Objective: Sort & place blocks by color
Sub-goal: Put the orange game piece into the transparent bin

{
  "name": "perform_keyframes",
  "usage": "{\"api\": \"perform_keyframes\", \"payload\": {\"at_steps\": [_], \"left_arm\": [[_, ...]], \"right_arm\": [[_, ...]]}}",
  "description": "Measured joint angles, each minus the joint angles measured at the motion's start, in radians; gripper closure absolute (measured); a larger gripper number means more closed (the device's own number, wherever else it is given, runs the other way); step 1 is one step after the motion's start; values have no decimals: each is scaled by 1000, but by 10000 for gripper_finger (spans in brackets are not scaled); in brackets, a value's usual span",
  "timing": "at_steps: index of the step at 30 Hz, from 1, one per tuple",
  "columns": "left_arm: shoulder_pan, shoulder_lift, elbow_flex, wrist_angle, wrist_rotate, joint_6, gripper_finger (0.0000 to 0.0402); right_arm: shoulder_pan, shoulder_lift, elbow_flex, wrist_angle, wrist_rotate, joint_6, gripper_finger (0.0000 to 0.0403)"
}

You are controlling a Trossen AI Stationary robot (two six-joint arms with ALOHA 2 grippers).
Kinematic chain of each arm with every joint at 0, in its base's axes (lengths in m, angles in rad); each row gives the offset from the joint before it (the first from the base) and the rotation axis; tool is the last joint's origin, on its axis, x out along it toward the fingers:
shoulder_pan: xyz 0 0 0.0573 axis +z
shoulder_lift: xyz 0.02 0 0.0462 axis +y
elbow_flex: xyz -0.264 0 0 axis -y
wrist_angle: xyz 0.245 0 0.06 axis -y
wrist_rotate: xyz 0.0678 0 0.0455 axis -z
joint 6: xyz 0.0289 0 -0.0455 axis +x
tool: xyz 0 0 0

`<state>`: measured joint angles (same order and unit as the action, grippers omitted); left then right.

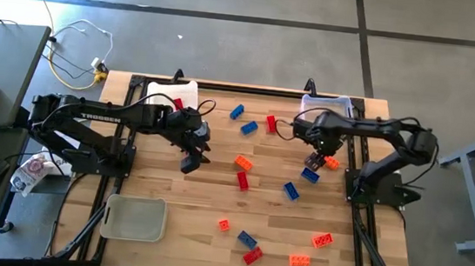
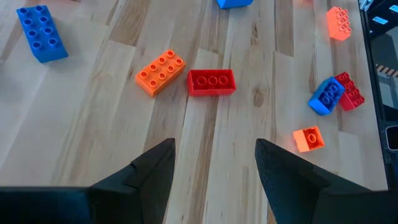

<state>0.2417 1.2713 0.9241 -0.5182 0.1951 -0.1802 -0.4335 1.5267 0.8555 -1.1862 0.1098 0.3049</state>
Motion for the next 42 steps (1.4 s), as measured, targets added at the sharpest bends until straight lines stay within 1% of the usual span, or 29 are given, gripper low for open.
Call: {"api": "perform_keyframes", "payload": {"at_steps": [5,12,25,28,34,36,38,42], "left_arm": [[0,0,0,0,0,0,193],[0,0,0,0,0,0,193],[0,0,0,0,0,0,193],[0,0,0,0,0,0,193],[0,0,0,0,0,0,193],[0,0,0,0,0,0,193],[0,0,0,0,0,0,193],[0,0,0,0,0,0,193]], "right_arm": [[0,68,0,1,28,-3,160],[-1,149,0,5,29,-52,160],[-1,216,0,24,-15,-86,161],[-1,216,0,22,-23,-86,180],[-1,216,0,19,-29,-86,266],[-1,216,0,15,-35,-88,288],[-1,216,0,11,-40,-89,302],[2,216,0,-3,-52,-90,304]]}}
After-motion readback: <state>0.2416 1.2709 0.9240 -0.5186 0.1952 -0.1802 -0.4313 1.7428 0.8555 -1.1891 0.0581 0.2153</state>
